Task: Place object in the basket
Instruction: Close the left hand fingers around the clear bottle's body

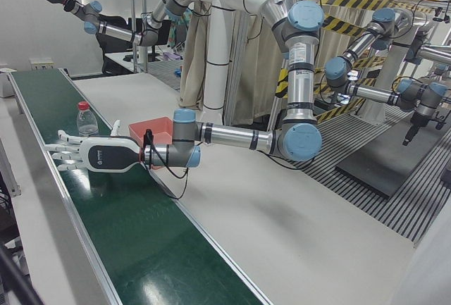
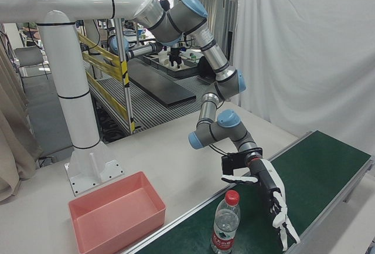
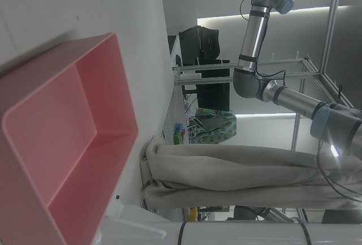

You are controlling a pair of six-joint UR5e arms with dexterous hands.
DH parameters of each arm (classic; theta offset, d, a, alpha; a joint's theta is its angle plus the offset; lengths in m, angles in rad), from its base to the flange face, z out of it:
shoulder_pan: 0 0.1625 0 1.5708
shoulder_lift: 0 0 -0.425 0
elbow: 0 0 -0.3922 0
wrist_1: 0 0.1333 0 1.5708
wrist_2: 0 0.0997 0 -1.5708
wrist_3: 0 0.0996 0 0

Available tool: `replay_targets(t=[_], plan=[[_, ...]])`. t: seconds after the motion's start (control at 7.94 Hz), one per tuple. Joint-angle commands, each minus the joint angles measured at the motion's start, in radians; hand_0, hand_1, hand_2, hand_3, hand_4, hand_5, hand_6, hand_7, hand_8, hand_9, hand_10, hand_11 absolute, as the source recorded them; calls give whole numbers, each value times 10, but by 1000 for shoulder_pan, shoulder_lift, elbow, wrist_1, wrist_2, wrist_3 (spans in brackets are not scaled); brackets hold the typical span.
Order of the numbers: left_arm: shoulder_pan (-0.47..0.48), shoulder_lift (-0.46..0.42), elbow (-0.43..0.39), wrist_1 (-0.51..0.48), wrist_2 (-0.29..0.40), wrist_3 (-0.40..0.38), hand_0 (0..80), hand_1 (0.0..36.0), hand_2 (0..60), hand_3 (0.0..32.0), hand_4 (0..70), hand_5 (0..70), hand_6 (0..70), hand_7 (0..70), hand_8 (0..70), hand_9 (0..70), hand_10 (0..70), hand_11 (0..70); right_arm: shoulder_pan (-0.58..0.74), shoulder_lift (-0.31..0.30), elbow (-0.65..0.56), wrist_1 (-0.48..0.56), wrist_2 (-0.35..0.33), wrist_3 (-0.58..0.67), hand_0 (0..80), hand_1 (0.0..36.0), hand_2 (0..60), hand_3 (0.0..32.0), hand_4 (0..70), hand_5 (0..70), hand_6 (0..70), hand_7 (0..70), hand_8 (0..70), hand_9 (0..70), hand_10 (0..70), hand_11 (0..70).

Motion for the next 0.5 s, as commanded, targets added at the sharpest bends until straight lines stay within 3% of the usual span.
replay_targets(t=[0.0,0.25,0.38], plan=[[3,-23,2,20,0,44,563,54,0,114,37,316,31,33,97,107,55,93,0,0,0,0,0,0,0,0,0,0,0,0,0,0,0,0,0,0],[3,-42,4,25,2,44,557,53,0,110,34,316,33,34,96,108,53,90,0,0,0,0,0,0,0,0,0,0,0,0,0,0,0,0,0,0],[6,-45,4,29,0,44,555,54,0,98,72,323,47,41,117,124,56,94,0,0,0,0,0,0,0,0,0,0,0,0,0,0,0,0,0,0]])
